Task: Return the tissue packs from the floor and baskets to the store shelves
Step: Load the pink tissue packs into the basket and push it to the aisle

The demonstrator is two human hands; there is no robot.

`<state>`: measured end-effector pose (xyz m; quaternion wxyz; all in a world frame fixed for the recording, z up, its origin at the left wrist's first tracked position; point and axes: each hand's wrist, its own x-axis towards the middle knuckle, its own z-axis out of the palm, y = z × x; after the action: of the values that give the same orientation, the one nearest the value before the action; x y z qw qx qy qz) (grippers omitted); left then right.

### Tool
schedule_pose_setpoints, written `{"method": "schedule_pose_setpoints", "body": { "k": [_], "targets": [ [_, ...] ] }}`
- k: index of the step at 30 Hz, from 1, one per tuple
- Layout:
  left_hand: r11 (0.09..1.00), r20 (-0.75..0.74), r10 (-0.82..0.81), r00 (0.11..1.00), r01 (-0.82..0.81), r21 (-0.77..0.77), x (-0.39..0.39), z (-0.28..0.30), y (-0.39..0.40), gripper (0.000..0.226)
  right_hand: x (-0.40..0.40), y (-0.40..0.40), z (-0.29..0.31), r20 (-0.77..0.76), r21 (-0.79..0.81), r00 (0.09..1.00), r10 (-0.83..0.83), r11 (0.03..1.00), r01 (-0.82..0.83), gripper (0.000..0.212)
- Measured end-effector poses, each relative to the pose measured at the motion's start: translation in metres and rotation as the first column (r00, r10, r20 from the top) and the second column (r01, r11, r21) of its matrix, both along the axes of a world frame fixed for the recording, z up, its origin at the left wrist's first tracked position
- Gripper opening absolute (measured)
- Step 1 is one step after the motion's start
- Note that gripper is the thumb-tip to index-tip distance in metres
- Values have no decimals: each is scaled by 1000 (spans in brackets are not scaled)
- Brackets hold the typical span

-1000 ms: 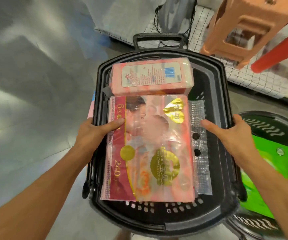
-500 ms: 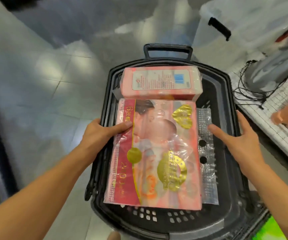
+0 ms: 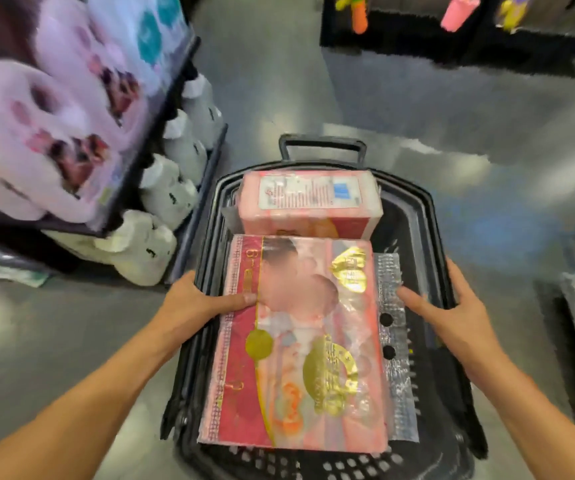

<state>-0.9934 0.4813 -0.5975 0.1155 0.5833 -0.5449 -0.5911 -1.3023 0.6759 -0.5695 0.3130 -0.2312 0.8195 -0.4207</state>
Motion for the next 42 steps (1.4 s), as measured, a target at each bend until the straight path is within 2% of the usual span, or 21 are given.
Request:
{"method": "schedule_pose_setpoints", "body": {
  "k": [2,4,5,7,9,11,14,17,20,22,23,25,28,29,31,33,35,38,40,42],
  "targets": [
    [998,7,67,998,-67,-2,51,25,0,78,33,-36,24,-2,-22,993,116,993,-116,104],
    [989,-25,150,988,-150,5,101,58,2,54,70,-71,51,18,-10,971,237,972,-237,106],
    [980,-43,197,979,-198,-4,128,71,5,53,89,-87,63,26,10,950,311,950,-311,112],
    [951,-30,310,950,-310,10,178,97,18,73,127,-111,84,9,65,895,446,893,-446,128],
    [916,-50,402,914,-401,24,227,123,40,64,172,-130,106,17,101,846,533,841,-532,134],
    [867,-50,499,865,-499,12,274,145,57,54,223,-152,128,28,63,778,628,775,-629,130],
    [785,-91,619,780,-619,33,339,174,88,58,297,-172,153,43,29,688,724,688,-725,120],
    [679,-108,733,672,-732,56,397,197,123,50,369,-177,171,56,-1,639,767,640,-769,119],
    [577,-104,814,572,-816,26,447,212,159,65,437,-171,187,87,-36,591,802,595,-803,121],
    [481,-117,869,481,-876,-28,478,224,179,48,481,-171,195,92,-90,575,813,582,-808,111],
    [430,-129,893,432,-902,-46,493,228,188,47,503,-172,201,93,-118,563,821,570,-813,103],
    [354,-123,923,363,-931,-91,523,233,201,72,542,-175,210,132,-176,519,845,535,-826,89],
    [228,-86,966,243,-961,-157,568,238,213,127,602,-188,210,121,-197,479,870,493,-847,86],
    [195,-71,975,209,-966,-169,583,237,214,135,620,-194,207,115,-202,453,884,467,-861,88],
    [147,-51,986,158,-975,-166,612,239,214,142,661,-208,203,110,-196,384,917,398,-896,107],
    [81,-27,996,87,-981,-176,642,236,211,144,701,-226,203,115,-179,347,931,363,-914,123],
    [38,-14,999,41,-987,-154,673,229,206,144,741,-248,202,130,-223,289,948,312,-924,124],
    [-58,-41,998,-53,-990,-130,719,206,198,133,799,-285,200,113,-227,220,969,241,-944,120],
    [-118,-39,993,-114,-985,-129,734,222,185,119,837,-305,197,114,-211,202,973,222,-952,115],
    [-148,-71,987,-141,-984,-99,751,232,172,96,875,-323,196,145,-222,167,975,197,-955,114]
  ]
}}
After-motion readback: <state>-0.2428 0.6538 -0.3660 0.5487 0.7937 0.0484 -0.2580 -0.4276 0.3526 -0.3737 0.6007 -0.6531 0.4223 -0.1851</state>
